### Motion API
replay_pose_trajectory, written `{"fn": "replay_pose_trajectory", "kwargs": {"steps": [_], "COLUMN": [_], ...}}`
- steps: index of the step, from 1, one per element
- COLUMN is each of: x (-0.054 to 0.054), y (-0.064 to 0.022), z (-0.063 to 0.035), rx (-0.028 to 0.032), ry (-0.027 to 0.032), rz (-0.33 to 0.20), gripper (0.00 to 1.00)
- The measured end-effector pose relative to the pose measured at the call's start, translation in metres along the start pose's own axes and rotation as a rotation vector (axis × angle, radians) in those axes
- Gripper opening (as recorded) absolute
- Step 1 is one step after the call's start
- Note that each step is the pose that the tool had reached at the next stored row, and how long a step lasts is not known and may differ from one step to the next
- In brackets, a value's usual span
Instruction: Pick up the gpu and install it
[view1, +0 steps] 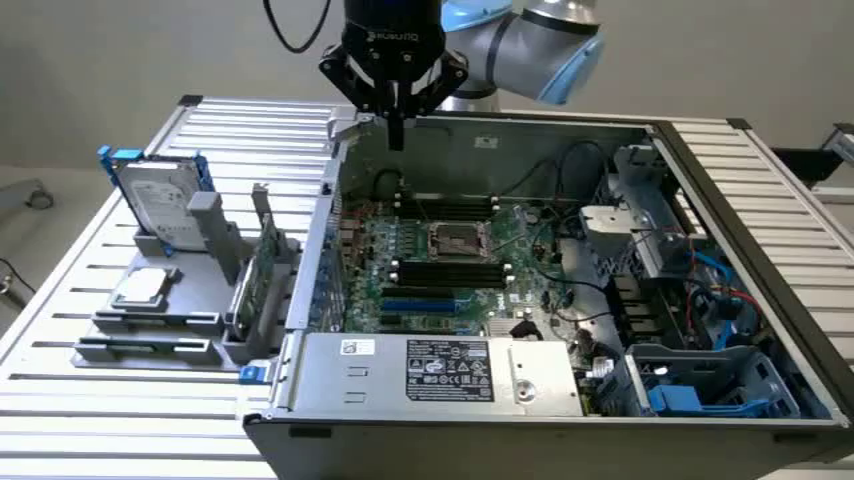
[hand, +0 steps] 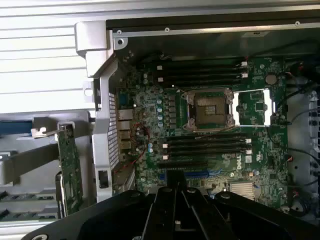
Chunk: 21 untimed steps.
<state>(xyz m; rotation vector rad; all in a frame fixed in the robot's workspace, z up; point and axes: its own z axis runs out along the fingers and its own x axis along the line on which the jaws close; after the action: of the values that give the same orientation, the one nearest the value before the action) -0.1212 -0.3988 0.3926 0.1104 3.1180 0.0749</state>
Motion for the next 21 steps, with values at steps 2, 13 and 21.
{"fn": "replay_pose_trajectory", "kwargs": {"steps": [2, 13, 21], "x": [0.0, 0.01, 0.039], "y": [0.0, 0.0062, 0.02], "z": [0.0, 0.0001, 0.0003], "rx": [0.0, -0.0068, -0.0068], "ry": [0.0, 0.0006, 0.0007], "rz": [0.0, -0.003, -0.003], "gripper": [0.11, 0.11, 0.11]}}
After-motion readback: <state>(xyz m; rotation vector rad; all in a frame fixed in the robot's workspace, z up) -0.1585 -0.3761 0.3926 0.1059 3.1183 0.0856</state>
